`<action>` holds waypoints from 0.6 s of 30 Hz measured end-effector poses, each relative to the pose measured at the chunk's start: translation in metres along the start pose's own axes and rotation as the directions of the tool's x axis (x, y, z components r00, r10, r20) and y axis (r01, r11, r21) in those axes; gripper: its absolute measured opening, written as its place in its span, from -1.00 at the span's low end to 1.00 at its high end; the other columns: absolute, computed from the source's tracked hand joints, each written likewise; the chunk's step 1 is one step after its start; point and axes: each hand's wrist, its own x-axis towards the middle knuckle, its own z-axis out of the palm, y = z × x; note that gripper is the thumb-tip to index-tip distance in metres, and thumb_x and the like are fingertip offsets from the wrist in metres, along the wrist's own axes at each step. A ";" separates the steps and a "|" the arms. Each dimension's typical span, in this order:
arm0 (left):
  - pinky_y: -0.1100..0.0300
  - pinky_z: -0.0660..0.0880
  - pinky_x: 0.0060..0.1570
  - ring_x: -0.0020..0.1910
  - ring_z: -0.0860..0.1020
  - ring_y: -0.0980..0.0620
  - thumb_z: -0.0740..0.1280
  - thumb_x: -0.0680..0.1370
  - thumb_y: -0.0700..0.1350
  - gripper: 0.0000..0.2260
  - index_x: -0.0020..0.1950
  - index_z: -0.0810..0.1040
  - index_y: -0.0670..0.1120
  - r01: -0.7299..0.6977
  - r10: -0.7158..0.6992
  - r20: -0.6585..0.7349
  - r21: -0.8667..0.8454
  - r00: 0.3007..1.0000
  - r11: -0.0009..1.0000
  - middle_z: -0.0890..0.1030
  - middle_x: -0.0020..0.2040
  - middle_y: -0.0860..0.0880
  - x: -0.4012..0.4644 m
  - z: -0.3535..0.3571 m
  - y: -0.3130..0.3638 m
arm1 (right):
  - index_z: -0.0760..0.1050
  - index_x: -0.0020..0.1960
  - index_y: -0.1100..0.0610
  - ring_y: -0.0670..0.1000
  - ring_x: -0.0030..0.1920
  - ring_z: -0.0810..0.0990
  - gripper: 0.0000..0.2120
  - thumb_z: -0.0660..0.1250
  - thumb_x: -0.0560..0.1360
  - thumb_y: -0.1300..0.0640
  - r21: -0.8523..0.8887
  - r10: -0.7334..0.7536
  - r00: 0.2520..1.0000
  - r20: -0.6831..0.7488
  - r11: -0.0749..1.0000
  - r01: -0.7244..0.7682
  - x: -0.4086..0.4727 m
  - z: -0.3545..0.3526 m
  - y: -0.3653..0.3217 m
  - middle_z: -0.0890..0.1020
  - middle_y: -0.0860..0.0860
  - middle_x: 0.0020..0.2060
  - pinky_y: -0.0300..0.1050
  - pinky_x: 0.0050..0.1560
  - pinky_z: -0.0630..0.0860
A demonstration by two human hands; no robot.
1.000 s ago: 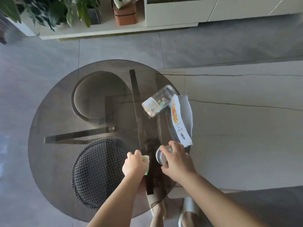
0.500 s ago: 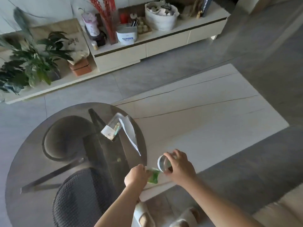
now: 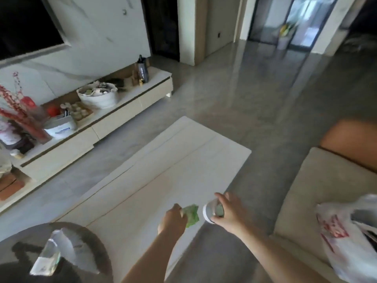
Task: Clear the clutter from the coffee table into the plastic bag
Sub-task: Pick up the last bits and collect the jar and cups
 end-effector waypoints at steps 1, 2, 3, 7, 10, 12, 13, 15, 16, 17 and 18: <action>0.08 0.59 -0.16 -0.12 0.65 -0.09 0.24 0.55 -0.04 -0.79 0.16 0.44 -0.05 -0.043 0.043 0.013 0.024 0.999 0.999 0.64 -0.04 -0.06 0.004 0.005 0.023 | 0.21 0.45 -0.07 0.05 0.35 0.30 -0.36 0.32 0.43 -0.12 -0.004 0.036 0.999 -0.030 0.999 -0.037 -0.003 -0.013 0.017 0.32 -0.02 0.33 -0.07 0.23 0.42; 0.09 0.58 -0.16 -0.11 0.65 -0.10 0.23 0.54 -0.06 -0.78 0.16 0.43 -0.07 -0.089 0.088 0.025 0.044 0.996 0.995 0.65 -0.04 -0.09 0.007 0.010 0.046 | 0.20 0.46 -0.08 0.06 0.37 0.30 -0.36 0.32 0.44 -0.13 -0.009 0.075 0.996 -0.056 0.997 -0.075 -0.006 -0.026 0.035 0.31 -0.02 0.36 -0.07 0.26 0.40; 0.09 0.57 -0.16 -0.11 0.65 -0.10 0.23 0.54 -0.07 -0.77 0.17 0.43 -0.08 -0.137 0.135 0.039 0.068 0.990 0.988 0.65 -0.04 -0.10 0.009 0.016 0.068 | 0.19 0.47 -0.08 0.07 0.38 0.29 -0.35 0.31 0.44 -0.13 -0.013 0.113 0.990 -0.081 0.993 -0.115 -0.010 -0.038 0.052 0.30 -0.01 0.38 -0.08 0.29 0.36; 0.13 0.52 -0.08 -0.01 0.64 -0.09 0.22 0.56 -0.02 -0.75 0.19 0.41 -0.07 -0.320 0.300 0.123 0.203 0.946 0.926 0.65 0.04 -0.08 0.015 0.043 0.147 | 0.22 0.46 -0.08 0.08 0.38 0.32 -0.26 0.24 0.32 -0.25 0.058 0.287 0.948 -0.140 0.958 -0.282 -0.026 -0.069 0.116 0.36 0.00 0.34 -0.08 0.34 0.30; 0.11 0.54 0.03 0.06 0.62 -0.09 0.19 0.59 0.03 -0.72 0.23 0.40 -0.08 -0.457 0.411 0.208 0.278 0.888 0.845 0.60 0.13 -0.08 0.018 0.069 0.199 | 0.30 0.41 -0.07 0.12 0.29 0.41 -0.23 0.22 0.21 -0.24 0.171 0.425 0.890 -0.165 0.901 -0.399 -0.040 -0.085 0.161 0.42 0.00 0.24 -0.03 0.25 0.36; 0.10 0.54 0.06 0.07 0.62 -0.09 0.19 0.60 0.04 -0.72 0.23 0.43 -0.07 -0.517 0.449 0.269 0.301 0.852 0.801 0.59 0.14 -0.06 0.019 0.087 0.231 | 0.33 0.35 -0.07 0.13 0.24 0.44 -0.30 0.25 0.23 -0.22 0.199 0.505 0.843 -0.184 0.859 -0.471 -0.050 -0.095 0.187 0.43 0.00 0.20 -0.01 0.22 0.38; 0.10 0.55 0.05 0.05 0.63 -0.09 0.19 0.59 0.05 -0.73 0.20 0.45 -0.05 -0.544 0.465 0.297 0.301 0.834 0.783 0.60 0.11 -0.05 0.022 0.097 0.246 | 0.33 0.31 -0.06 0.13 0.23 0.44 -0.35 0.27 0.26 -0.22 0.226 0.540 0.820 -0.189 0.837 -0.499 -0.055 -0.099 0.199 0.42 0.00 0.20 0.00 0.21 0.38; 0.07 0.56 0.03 -0.01 0.64 -0.09 0.20 0.57 0.06 -0.75 0.12 0.49 -0.05 -0.593 0.487 0.365 0.280 0.793 0.755 0.62 0.05 -0.05 0.030 0.119 0.276 | 0.33 0.28 -0.02 0.14 0.23 0.43 -0.42 0.30 0.33 -0.20 0.285 0.607 0.770 -0.195 0.787 -0.548 -0.061 -0.107 0.223 0.42 0.02 0.19 0.00 0.21 0.37; 0.04 0.57 0.04 -0.01 0.63 -0.10 0.21 0.57 0.05 -0.75 0.10 0.51 -0.07 -0.626 0.505 0.404 0.263 0.762 0.734 0.63 0.05 -0.08 0.034 0.131 0.291 | 0.33 0.31 0.00 0.14 0.25 0.41 -0.43 0.31 0.36 -0.19 0.302 0.638 0.743 -0.203 0.762 -0.572 -0.064 -0.112 0.233 0.42 0.04 0.20 0.00 0.24 0.35; 0.04 0.55 0.06 0.03 0.61 -0.11 0.21 0.57 0.04 -0.75 0.10 0.52 -0.09 -0.668 0.530 0.442 0.257 0.724 0.698 0.62 0.07 -0.10 0.038 0.143 0.306 | 0.31 0.34 0.01 0.15 0.29 0.38 -0.41 0.32 0.39 -0.18 0.324 0.673 0.710 -0.208 0.732 -0.599 -0.066 -0.116 0.243 0.42 0.06 0.22 0.01 0.28 0.33; 0.05 0.53 0.09 0.07 0.59 -0.12 0.21 0.58 0.02 -0.75 0.12 0.51 -0.11 -0.712 0.554 0.477 0.260 0.682 0.652 0.61 0.10 -0.12 0.040 0.154 0.322 | 0.29 0.38 0.01 0.16 0.32 0.35 -0.38 0.33 0.40 -0.17 0.357 0.715 0.669 -0.204 0.690 -0.629 -0.068 -0.121 0.253 0.40 0.07 0.25 0.02 0.31 0.32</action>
